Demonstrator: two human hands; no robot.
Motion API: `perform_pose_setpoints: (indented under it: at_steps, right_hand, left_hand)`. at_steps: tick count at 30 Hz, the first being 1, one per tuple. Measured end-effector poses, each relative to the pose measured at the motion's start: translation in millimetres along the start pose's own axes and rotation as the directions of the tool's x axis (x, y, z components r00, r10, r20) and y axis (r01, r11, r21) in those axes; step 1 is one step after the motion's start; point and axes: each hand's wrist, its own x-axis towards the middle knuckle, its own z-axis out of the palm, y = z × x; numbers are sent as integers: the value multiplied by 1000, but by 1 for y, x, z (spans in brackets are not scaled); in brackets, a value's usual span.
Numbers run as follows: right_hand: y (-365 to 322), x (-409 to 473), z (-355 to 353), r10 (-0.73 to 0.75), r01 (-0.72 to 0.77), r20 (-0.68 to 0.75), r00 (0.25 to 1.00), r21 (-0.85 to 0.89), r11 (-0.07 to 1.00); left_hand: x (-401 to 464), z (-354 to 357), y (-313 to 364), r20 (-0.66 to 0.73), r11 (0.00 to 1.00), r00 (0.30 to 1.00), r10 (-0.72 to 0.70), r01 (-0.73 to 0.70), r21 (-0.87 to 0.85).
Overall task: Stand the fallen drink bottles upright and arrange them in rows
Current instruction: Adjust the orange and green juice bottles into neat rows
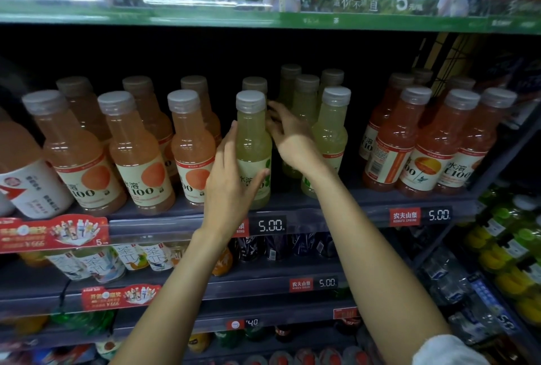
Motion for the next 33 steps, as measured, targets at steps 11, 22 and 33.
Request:
perform_pose_setpoints:
  at_steps: [11, 22, 33]
  right_hand:
    - [65, -76, -33, 10, 38, -582, 813, 70, 997]
    - [75, -76, -16, 98, -42, -423, 901, 139, 989]
    - [64, -81, -8, 55, -30, -357, 933, 74, 997]
  left_hand:
    - [-16, 1, 29, -211, 963, 948, 237, -258, -80]
    - [34, 36, 73, 157, 981, 987, 44, -13, -196]
    - [31, 31, 60, 170, 987, 978, 118, -96, -131]
